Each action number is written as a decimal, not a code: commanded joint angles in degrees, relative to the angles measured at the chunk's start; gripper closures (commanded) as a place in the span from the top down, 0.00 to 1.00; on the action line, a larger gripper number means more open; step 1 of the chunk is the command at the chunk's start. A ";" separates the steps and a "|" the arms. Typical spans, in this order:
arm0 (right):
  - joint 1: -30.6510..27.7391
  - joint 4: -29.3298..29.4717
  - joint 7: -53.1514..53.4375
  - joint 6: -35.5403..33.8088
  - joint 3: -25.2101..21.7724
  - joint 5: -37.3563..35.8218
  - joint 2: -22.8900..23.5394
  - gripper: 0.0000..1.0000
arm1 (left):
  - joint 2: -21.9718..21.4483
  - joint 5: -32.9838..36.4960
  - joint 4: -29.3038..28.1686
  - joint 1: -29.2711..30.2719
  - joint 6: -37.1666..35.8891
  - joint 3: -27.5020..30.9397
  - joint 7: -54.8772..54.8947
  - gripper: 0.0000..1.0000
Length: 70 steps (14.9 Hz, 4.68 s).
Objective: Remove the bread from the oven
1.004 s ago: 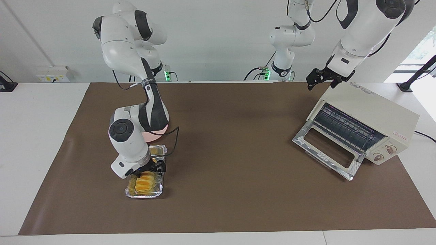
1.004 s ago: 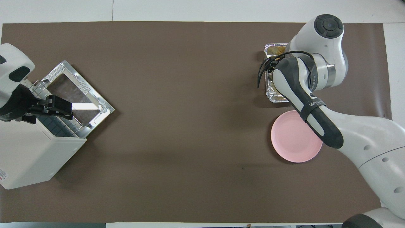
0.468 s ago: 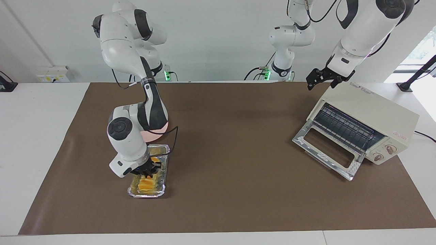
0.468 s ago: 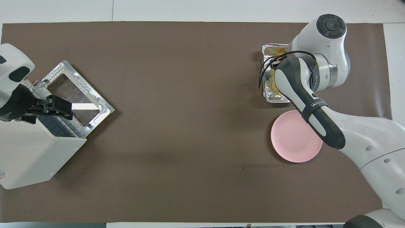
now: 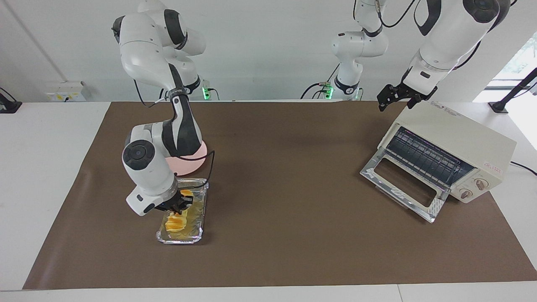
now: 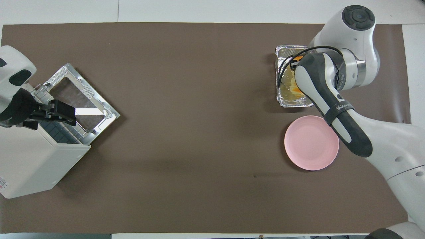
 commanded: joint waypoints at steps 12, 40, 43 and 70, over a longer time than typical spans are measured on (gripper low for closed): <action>-0.01 -39.26 1.10 0.18 1.00 3.81 -37.57 0.00 | -0.97 0.83 -0.56 0.55 -0.58 -0.52 0.02 1.00; -0.63 -55.97 -0.39 19.94 0.91 5.04 -42.27 1.00 | -0.97 0.83 -0.56 0.55 -0.58 -0.52 0.02 1.00; -2.11 -47.19 -5.11 11.07 0.65 5.04 -41.83 1.00 | -0.97 0.83 -0.56 0.55 -0.58 -0.52 0.02 1.00; -8.10 -17.18 -19.91 -27.11 -3.92 6.10 -41.83 1.00 | -0.97 0.83 -0.56 0.55 -0.58 -0.52 0.02 1.00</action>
